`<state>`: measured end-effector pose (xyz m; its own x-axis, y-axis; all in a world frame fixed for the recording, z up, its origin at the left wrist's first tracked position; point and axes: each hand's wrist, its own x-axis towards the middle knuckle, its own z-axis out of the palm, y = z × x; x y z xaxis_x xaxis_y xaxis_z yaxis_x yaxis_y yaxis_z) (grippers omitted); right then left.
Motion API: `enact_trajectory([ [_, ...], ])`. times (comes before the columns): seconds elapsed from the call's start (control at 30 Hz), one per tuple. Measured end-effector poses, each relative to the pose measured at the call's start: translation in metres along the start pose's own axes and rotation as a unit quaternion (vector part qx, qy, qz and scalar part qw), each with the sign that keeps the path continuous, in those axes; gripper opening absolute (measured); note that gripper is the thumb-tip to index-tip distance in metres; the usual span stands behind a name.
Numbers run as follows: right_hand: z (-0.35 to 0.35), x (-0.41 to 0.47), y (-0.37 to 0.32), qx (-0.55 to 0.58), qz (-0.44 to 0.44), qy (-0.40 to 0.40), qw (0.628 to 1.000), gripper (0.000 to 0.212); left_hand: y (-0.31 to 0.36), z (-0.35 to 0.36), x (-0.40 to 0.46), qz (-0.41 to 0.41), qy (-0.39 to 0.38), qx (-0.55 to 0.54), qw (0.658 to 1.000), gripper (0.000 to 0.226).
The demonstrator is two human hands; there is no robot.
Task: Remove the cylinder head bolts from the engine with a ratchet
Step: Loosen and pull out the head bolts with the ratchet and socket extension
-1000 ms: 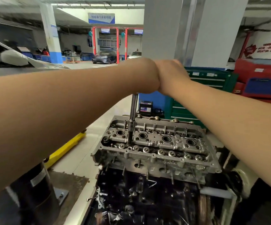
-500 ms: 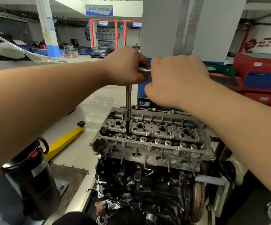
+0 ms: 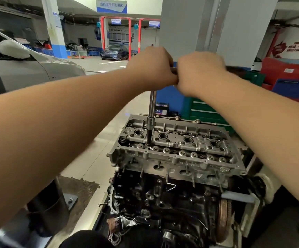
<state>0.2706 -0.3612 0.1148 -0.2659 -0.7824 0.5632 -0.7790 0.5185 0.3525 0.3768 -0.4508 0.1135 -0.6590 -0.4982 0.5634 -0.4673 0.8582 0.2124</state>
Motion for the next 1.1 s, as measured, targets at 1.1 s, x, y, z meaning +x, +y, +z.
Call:
enact_trajectory([
  [1.1, -0.007, -0.006, -0.015, -0.064, 0.006, 0.076, 0.995, 0.025, -0.005, -0.012, -0.009, 0.125, -0.015, 0.084, 0.988, 0.022],
])
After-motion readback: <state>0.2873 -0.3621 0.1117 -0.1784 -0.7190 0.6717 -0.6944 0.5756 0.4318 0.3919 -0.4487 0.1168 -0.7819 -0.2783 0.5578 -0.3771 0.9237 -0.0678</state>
